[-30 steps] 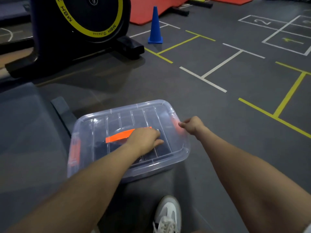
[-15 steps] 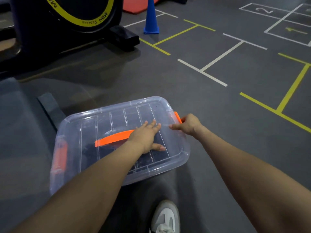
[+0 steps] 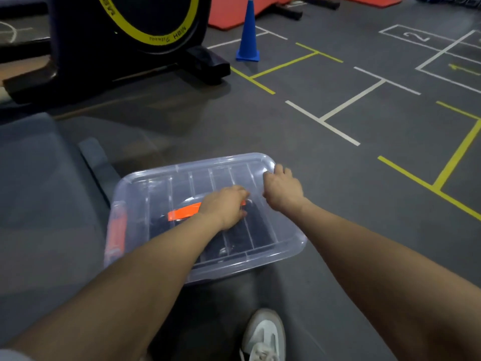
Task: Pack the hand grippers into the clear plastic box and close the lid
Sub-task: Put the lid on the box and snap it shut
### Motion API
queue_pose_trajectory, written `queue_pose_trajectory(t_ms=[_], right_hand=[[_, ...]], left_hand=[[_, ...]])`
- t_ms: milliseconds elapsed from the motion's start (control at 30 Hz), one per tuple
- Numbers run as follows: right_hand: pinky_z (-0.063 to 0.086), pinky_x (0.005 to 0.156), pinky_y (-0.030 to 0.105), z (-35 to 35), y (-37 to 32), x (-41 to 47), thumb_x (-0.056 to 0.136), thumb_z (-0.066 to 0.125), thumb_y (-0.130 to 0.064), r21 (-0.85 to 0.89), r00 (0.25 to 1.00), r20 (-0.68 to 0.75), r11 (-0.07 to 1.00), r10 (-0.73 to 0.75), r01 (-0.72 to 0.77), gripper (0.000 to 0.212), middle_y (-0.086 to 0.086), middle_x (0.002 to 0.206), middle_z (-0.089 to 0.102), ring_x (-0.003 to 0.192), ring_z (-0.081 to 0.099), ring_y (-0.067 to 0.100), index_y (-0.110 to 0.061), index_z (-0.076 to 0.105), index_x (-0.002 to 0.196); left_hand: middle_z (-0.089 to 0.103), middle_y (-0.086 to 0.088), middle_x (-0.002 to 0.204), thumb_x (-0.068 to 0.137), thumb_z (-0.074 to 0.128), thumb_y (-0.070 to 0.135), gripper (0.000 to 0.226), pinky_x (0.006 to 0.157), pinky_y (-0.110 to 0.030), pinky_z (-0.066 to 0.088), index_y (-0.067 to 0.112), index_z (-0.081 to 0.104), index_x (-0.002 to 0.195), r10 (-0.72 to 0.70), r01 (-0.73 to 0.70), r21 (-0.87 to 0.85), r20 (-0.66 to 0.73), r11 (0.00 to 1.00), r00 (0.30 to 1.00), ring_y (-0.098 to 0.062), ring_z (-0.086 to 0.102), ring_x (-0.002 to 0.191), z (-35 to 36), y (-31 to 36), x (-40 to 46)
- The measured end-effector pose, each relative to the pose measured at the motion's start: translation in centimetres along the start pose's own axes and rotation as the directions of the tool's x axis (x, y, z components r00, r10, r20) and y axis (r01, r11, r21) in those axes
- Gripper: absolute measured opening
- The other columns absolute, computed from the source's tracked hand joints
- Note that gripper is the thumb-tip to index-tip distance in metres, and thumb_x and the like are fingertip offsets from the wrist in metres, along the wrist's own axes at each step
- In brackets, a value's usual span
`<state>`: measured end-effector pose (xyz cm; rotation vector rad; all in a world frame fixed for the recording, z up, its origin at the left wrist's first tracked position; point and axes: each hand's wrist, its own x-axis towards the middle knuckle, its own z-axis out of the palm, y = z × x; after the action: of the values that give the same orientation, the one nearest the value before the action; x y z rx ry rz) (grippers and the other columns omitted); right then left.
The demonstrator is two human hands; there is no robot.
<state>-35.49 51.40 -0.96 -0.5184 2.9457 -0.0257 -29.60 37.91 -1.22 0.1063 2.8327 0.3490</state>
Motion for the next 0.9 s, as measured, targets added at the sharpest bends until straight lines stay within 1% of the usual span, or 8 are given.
queue_pose_trajectory(t_ms=[133,233,333,400,500,567,700,900], right_hand=[[0.037,0.106,0.038,-1.6,-9.1,1.6,0.090,0.055,-0.021,0.032,0.936,0.163,0.950,-0.311,0.310,0.045,0.019,0.136,0.041,0.130,0.040,0.035,-0.009,0.047,0.133],[0.037,0.110,0.038,-1.6,-15.9,1.4,0.087,0.061,-0.030,0.058,0.866,0.252,0.900,-0.432,0.432,0.056,0.021,0.138,0.039,0.131,0.039,0.036,-0.009,0.044,0.137],[0.033,0.112,0.037,0.3,-20.6,0.7,0.086,0.063,-0.036,0.097,0.833,0.301,0.884,-0.465,0.458,0.066,0.021,0.142,0.034,0.134,0.033,0.037,-0.011,0.038,0.141],[0.031,0.113,0.045,1.9,-22.2,0.2,0.082,0.065,-0.042,0.097,0.839,0.305,0.891,-0.451,0.444,0.072,0.018,0.145,0.027,0.135,0.026,0.039,-0.016,0.035,0.142],[0.029,0.113,0.050,2.6,-22.6,0.2,0.077,0.069,-0.044,0.113,0.849,0.310,0.903,-0.428,0.414,0.080,0.015,0.149,0.019,0.137,0.018,0.039,-0.022,0.031,0.144],[0.029,0.113,0.051,2.1,-22.4,0.5,0.075,0.072,-0.043,0.113,0.839,0.340,0.904,-0.426,0.413,0.086,0.013,0.152,0.015,0.140,0.015,0.039,-0.024,0.027,0.146],[0.030,0.113,0.050,1.6,-22.6,0.4,0.076,0.072,-0.044,0.097,0.837,0.356,0.907,-0.416,0.410,0.091,0.010,0.154,0.011,0.141,0.011,0.038,-0.027,0.021,0.149],[0.024,0.116,0.050,1.9,-22.3,0.5,0.076,0.071,-0.046,0.096,0.839,0.362,0.911,-0.407,0.401,0.094,0.006,0.158,0.002,0.144,0.004,0.037,-0.031,0.015,0.150]], left_hand=[[0.043,-0.003,0.143,0.089,0.047,0.011,0.047,0.104,-0.039,0.040,0.022,0.045,0.134,-0.284,0.264,-0.124,-0.193,0.956,0.939,-0.025,0.043,0.131,-2.0,-7.2,-4.1],[0.040,-0.011,0.141,0.088,0.048,0.011,0.050,0.104,-0.042,0.038,0.016,0.040,0.137,-0.498,0.463,-0.197,-0.209,0.864,0.841,-0.031,0.040,0.130,-2.5,-12.9,-8.3],[0.039,-0.020,0.137,0.091,0.049,0.019,0.045,0.104,-0.040,0.035,0.002,0.038,0.132,-0.672,0.649,-0.190,-0.103,0.737,0.733,-0.038,0.042,0.126,-2.2,-16.6,-11.2],[0.049,-0.024,0.128,0.095,0.045,0.030,0.047,0.097,-0.040,0.041,-0.006,0.044,0.126,-0.734,0.719,-0.304,0.084,0.626,0.674,-0.039,0.050,0.117,-1.2,-18.3,-12.0],[0.051,-0.016,0.076,0.097,0.044,0.023,0.030,0.059,-0.031,0.040,-0.001,0.057,0.084,-0.611,0.645,-0.659,0.340,0.388,0.715,-0.028,0.049,0.062,0.4,-18.5,-12.6],[0.045,-0.007,0.066,0.097,0.043,0.024,0.027,0.050,-0.026,0.034,0.002,0.056,0.086,-0.614,0.633,-0.702,0.352,0.326,0.706,-0.018,0.041,0.055,0.4,-18.5,-12.5],[0.055,-0.006,0.071,0.094,0.052,0.022,0.036,0.036,-0.019,0.045,-0.007,0.053,0.115,-0.597,0.564,-0.810,0.377,0.157,0.708,-0.015,0.053,0.057,0.1,-18.9,-12.3],[0.062,-0.017,0.104,0.085,0.065,0.018,0.032,0.038,-0.024,0.052,-0.002,0.051,0.107,-0.673,0.486,-0.874,0.360,-0.001,0.646,-0.025,0.061,0.070,0.9,-19.1,-11.6]])
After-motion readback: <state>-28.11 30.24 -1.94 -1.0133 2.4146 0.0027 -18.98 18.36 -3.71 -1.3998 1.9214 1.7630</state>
